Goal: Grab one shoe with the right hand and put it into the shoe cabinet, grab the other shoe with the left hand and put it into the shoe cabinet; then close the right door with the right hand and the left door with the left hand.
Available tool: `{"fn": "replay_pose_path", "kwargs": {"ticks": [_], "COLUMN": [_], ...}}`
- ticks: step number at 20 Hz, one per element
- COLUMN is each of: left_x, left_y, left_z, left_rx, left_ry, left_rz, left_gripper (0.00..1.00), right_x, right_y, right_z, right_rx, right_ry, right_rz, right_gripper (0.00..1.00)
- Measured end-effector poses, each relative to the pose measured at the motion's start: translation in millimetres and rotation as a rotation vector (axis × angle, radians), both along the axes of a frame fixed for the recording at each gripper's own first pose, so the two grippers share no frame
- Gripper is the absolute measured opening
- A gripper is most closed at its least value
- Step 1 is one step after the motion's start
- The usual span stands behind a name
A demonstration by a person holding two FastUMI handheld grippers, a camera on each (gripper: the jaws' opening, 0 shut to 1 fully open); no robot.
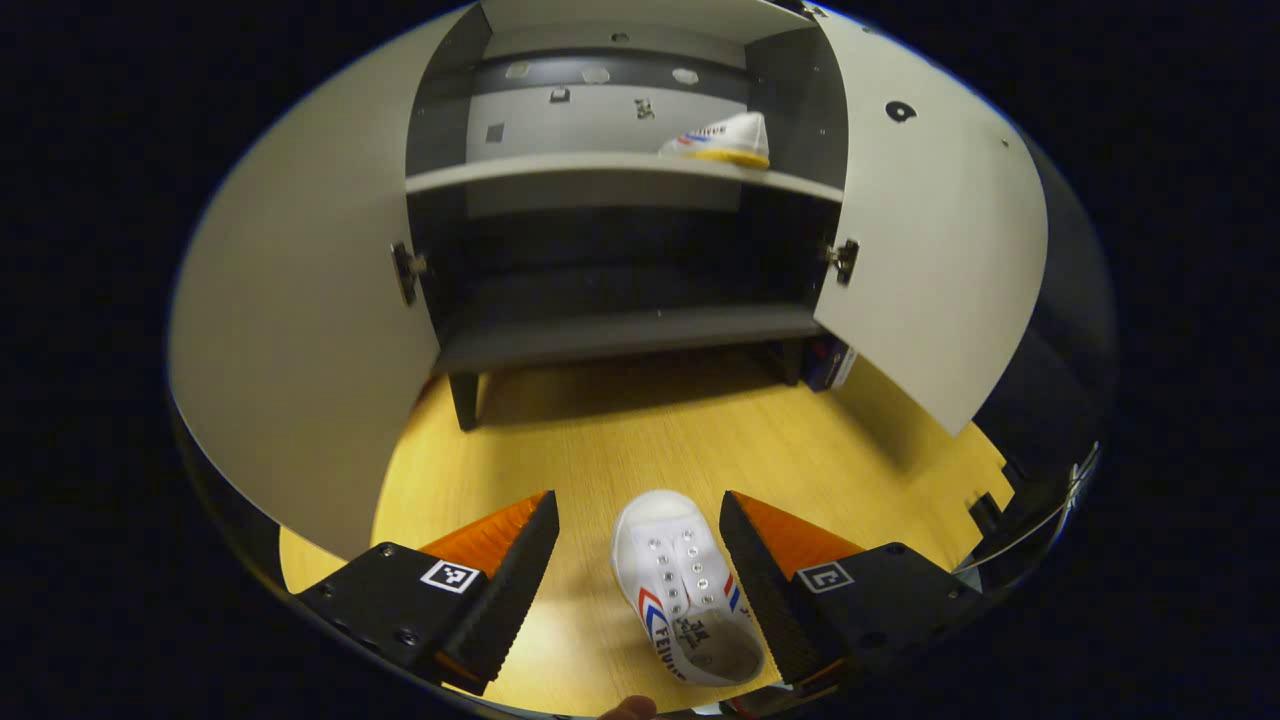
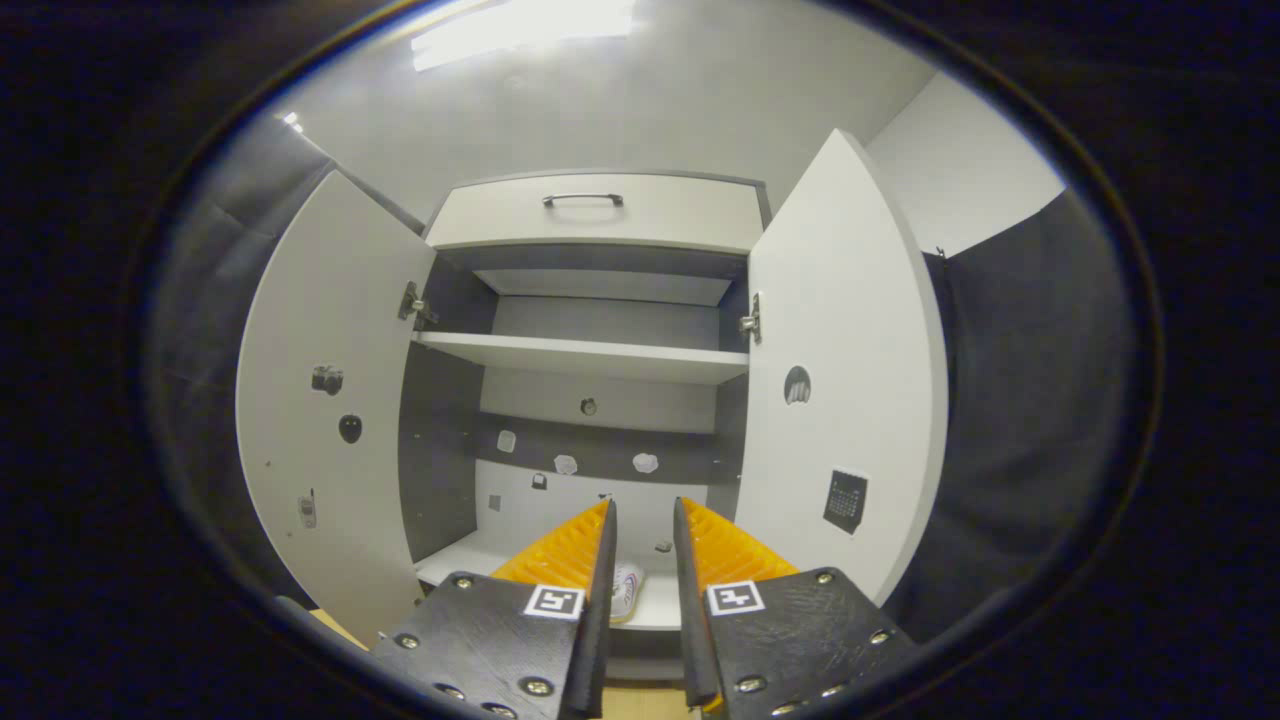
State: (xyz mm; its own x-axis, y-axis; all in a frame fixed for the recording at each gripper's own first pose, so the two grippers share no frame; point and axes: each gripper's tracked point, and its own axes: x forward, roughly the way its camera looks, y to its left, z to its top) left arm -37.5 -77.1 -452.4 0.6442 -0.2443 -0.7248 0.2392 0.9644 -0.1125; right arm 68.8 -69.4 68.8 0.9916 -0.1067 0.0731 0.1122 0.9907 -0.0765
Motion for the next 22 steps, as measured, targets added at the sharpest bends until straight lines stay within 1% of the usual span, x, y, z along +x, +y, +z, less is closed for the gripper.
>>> {"fn": "replay_pose_path", "kwargs": {"ticks": [3, 5, 9, 10, 11, 12, 13, 14, 15, 16, 17, 18, 19, 20, 21, 22], "left_x": [-19.2, -31.1, -57.1, -58.3, -69.3, -64.2, -59.3, -68.8, -63.0, -66.4, -67.6, -64.4, -66.4, -63.6, -61.5, -62.5], "left_y": [0.7, -0.5, -3.5, -3.0, -1.8, -2.0, -0.6, -4.1, -9.2, -14.4, -12.7, -10.2, -7.0, -4.6, -3.4, -2.4], "left_z": [-38.9, -56.3, -87.8, -93.8, -102.7, -98.3, -99.2, -101.8, -99.6, -104.1, -100.5, -98.6, -99.0, -97.0, -97.6, -95.5], "left_rx": [0.013, 0.003, -0.038, -0.041, -0.05, -0.088, -0.099, -0.108, -0.135, -0.147, -0.152, -0.157, -0.171, -0.196, -0.223, -0.238], "left_ry": [0.101, 0.158, 0.269, 0.285, 0.337, 0.312, 0.301, 0.343, 0.319, 0.358, 0.371, 0.375, 0.396, 0.397, 0.406, 0.422], "left_rz": [-0.017, -0.012, 0.021, 0.037, 0.044, 0.078, 0.091, 0.089, 0.08, 0.089, 0.107, 0.126, 0.146, 0.183, 0.216, 0.232], "left_gripper": [1.0, 1.0, 0.99, 0.96, 0.96, 0.96, 0.97, 0.92, 0.91, 0.8, 0.7, 0.59, 0.55, 0.44, 0.37, 0.24], "right_x": [-10.7, -16.3, -26.8, -28.5, -30.5, -32.2, -33.7, -34.9, -36.0, -36.6, -37.1, -38.3, -38.5, -39.2, -40.0, -40.3], "right_y": [-13.0, -21.0, -30.3, -33.1, -35.1, -37.3, -39.0, -40.2, -41.3, -41.7, -43.1, -43.6, -45.5, -46.5, -48.0, -48.2], "right_z": [7.0, 10.3, 16.7, 18.1, 20.2, 21.6, 22.2, 22.7, 23.1, 23.6, 23.0, 22.3, 22.0, 21.9, 21.2, 21.7], "right_rx": [-0.013, -0.025, -0.033, -0.034, -0.037, -0.04, -0.042, -0.043, -0.042, -0.043, -0.045, -0.049, -0.054, -0.059, -0.062, -0.064], "right_ry": [-0.021, -0.031, -0.04, -0.043, -0.047, -0.052, -0.055, -0.056, -0.058, -0.06, -0.058, -0.057, -0.057, -0.057, -0.056, -0.057], "right_rz": [-0.036, -0.06, -0.089, -0.096, -0.102, -0.109, -0.114, -0.118, -0.121, -0.121, -0.123, -0.125, -0.128, -0.13, -0.133, -0.133], "right_gripper": [0.3, 0.3, 0.3, 0.3, 0.3, 0.3, 0.3, 0.3, 0.3, 0.27, 0.27, 0.3, 0.3, 0.3, 0.3, 0.3]}}
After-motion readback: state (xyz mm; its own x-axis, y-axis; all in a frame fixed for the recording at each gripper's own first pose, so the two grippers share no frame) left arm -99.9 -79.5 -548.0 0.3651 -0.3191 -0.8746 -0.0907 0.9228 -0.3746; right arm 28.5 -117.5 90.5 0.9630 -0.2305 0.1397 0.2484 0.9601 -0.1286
